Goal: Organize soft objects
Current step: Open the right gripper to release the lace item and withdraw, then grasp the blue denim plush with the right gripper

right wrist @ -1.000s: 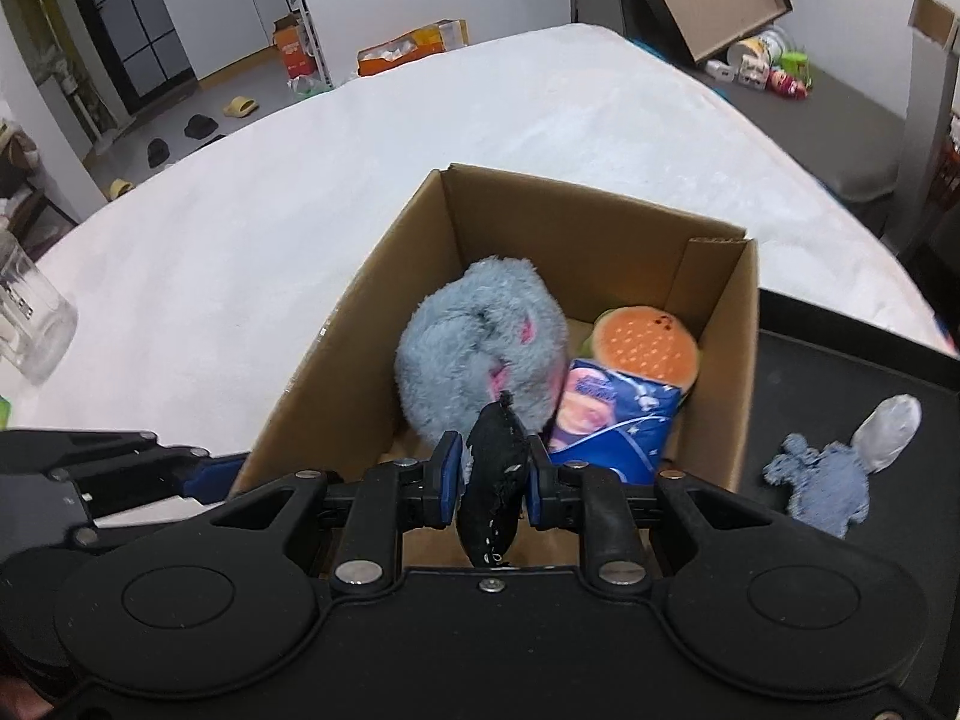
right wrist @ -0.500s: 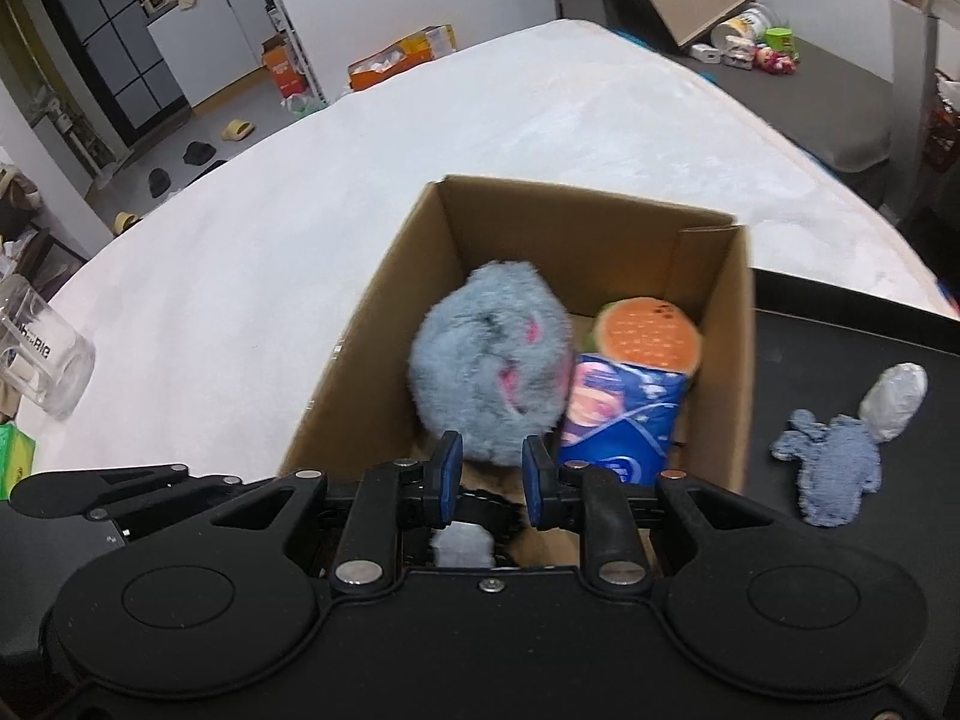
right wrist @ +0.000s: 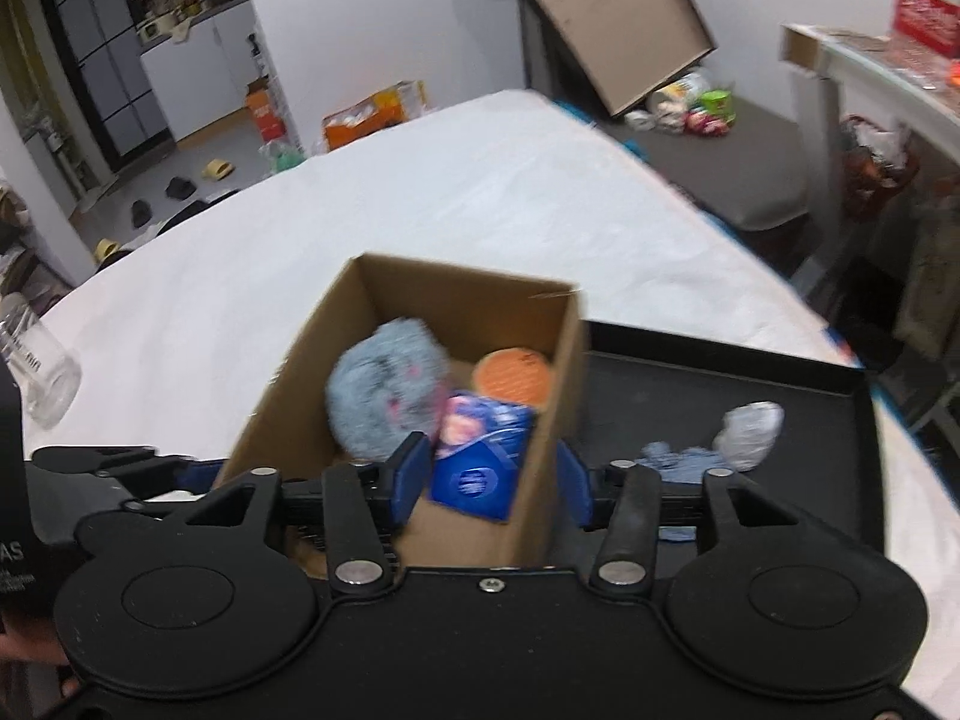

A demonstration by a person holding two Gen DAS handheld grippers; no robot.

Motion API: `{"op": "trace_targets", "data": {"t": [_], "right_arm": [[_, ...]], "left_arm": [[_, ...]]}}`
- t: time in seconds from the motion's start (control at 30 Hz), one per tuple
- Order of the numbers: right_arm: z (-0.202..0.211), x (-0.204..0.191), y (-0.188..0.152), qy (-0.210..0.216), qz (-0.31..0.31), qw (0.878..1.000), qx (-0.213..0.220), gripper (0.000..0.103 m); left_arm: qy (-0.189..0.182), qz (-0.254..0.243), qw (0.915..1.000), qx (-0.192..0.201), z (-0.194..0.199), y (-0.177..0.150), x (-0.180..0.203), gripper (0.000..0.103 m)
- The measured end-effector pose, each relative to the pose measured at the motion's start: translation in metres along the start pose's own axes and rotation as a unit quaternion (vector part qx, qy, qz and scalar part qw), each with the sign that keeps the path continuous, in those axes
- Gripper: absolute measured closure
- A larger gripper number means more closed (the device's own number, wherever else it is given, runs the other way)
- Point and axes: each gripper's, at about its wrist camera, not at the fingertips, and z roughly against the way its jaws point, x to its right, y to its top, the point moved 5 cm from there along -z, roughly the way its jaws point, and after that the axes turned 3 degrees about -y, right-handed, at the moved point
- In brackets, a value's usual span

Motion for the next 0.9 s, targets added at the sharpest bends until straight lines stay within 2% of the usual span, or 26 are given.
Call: {"op": "trace_targets", "data": {"t": [0.23,0.47,0.9], "right_arm": [[0.005,0.042,-0.009,-0.036,-0.03,0.999,0.013,0.046],[-0.017,0.077,-0.031,-0.058,-0.059,0.996,-0.017,0.045],[-0.062,0.103,-0.05,-0.042,-0.077,0.995,-0.05,0.045]], "left_arm": [[0.008,-0.001,1.0,0.001,-0.003,0.003,0.012,0.048],[0.029,-0.008,0.9996,-0.001,-0.01,0.005,0.02,0.045],[0.091,-0.043,0.9948,-0.014,-0.033,0.018,0.036,0.039]]}}
